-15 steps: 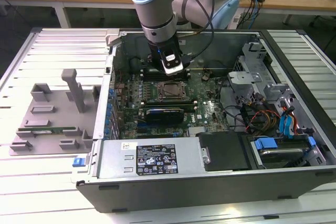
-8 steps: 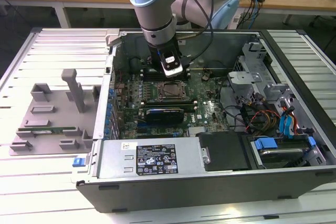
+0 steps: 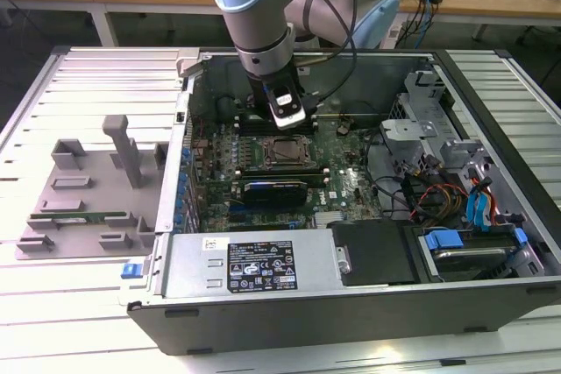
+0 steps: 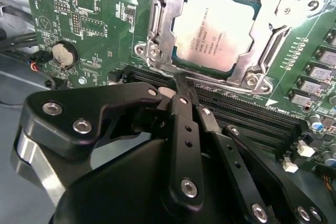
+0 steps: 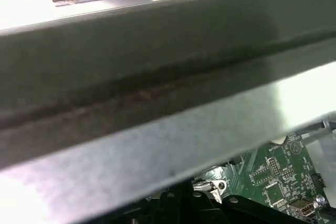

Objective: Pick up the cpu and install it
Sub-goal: 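Install the first cpu locking lever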

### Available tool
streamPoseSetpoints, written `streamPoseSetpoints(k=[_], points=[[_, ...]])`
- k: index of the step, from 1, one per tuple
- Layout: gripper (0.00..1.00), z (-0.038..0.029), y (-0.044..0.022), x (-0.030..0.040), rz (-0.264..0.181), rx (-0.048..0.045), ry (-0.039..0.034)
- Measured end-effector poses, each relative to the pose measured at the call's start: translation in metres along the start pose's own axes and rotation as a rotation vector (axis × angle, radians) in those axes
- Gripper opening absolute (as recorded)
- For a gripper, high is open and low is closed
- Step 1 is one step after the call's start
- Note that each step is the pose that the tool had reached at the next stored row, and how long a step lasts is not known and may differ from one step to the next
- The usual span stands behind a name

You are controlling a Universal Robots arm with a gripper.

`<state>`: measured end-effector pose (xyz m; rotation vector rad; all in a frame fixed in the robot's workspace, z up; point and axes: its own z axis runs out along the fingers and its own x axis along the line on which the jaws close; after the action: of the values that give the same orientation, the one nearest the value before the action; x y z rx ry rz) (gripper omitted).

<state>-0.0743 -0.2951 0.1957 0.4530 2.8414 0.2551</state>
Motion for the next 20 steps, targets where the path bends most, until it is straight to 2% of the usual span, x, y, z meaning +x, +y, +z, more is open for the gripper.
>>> streamPoseSetpoints(k=[3,6,12,14,15,16,19,20], points=[[0.11,0.001,0.0,0.0002,-0.001,-0.0026,-0.0053],[0.11,0.0011,-0.0017,-0.0007,-0.001,-0.0032,-0.007],[0.11,0.0012,-0.0032,-0.0031,0.002,-0.0132,-0.0044],[0.11,0.0012,-0.0045,-0.0038,0.004,-0.0211,-0.0035],[0.11,0.0011,-0.005,-0.004,0.006,-0.028,-0.0021],[0.11,0.0012,-0.0053,-0.0043,0.01,-0.0404,0.0006],[0.11,0.001,-0.0057,-0.0044,0.015,-0.0596,0.0063],[0.11,-0.0001,-0.0056,-0.0047,0.016,-0.0598,0.0062]])
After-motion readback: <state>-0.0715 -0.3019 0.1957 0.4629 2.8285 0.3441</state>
